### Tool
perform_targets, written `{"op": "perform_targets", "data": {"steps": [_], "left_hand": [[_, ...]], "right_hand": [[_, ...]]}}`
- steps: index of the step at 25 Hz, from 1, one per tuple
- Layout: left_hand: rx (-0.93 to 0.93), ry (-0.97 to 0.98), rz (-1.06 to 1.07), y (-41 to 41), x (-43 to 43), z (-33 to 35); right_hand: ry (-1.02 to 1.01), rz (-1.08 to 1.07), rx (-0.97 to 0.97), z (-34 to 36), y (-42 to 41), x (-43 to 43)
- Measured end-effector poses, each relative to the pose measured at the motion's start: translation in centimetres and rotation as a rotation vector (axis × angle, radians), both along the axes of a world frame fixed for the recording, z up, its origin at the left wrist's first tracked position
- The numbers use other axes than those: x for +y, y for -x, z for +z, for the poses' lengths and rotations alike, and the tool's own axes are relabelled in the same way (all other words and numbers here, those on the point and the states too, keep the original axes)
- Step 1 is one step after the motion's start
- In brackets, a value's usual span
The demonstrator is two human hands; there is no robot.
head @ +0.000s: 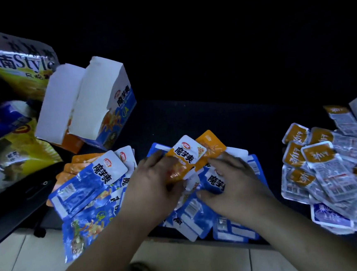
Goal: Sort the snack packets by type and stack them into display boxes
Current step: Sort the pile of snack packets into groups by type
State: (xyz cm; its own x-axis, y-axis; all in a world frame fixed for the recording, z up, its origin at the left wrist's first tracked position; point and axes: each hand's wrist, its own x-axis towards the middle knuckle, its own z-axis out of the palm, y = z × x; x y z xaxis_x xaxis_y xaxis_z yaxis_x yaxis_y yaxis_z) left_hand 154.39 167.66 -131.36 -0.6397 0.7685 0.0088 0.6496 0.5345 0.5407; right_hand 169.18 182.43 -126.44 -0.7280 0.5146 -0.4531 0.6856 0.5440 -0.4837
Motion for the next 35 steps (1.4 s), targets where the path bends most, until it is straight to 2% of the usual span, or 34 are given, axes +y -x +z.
{"op": "perform_targets", "data": {"steps": [3,5,9,13,14,15,18,19,21,23,25,27,29,30,33,35], "left_hand": [[0.048,0.049,0.004,-0.2,1.1,0.1],[0.011,0.052,0.055,0.0,1.4,0.5],[-0.078,0.006,0.126,-0.4,1.4,1.5],[-0.137,-0.053,0.213,-0.6,0.7,2.5],[-0.159,-0.067,0.229,-0.8,0.4,2.7],[-0.192,-0.088,0.251,-1.1,0.2,2.9],[-0.293,-0.206,0.317,-2.2,-0.2,3.7],[-0.293,-0.24,0.323,-2.4,-0.3,3.7],[-0.298,-0.294,0.356,-2.7,-0.4,4.0],[-0.449,-0.376,0.452,-2.7,-0.2,4.5],[-0.623,-0.466,0.522,-2.2,0.1,5.1],[-0.689,-0.539,0.548,-1.5,0.1,5.9],[-0.676,-0.565,0.569,-0.9,-0.2,6.3],[-0.658,-0.555,0.574,-0.9,-0.2,6.4],[-0.669,-0.543,0.521,-2.0,0.7,6.0],[-0.702,-0.536,0.509,-2.9,1.5,5.8]], "right_hand": [[-0.138,-0.007,0.015,0.2,-0.4,0.0],[-0.227,0.021,0.0,-0.2,-1.1,1.3],[-0.11,0.116,-0.043,-1.1,-3.1,1.8],[-0.27,0.021,0.112,0.0,-2.6,2.0],[-0.256,-0.032,0.157,0.4,-2.0,2.1],[-0.169,-0.12,0.222,0.6,-1.2,2.1],[0.333,-0.538,0.383,0.8,1.9,1.6],[0.43,-0.579,0.418,0.5,2.7,1.3],[0.479,-0.486,0.499,0.1,3.6,0.5],[0.352,-0.235,0.512,-0.2,3.9,-0.1],[-0.028,0.028,0.523,-0.8,3.9,0.0],[-0.298,0.05,0.538,-0.6,4.1,1.0],[-0.33,-0.101,0.504,0.8,4.4,2.2],[-0.229,-0.188,0.503,1.4,4.5,2.6],[0.312,-0.451,0.526,3.1,5.5,1.9],[0.526,-0.538,0.517,3.1,5.9,0.7]]}}
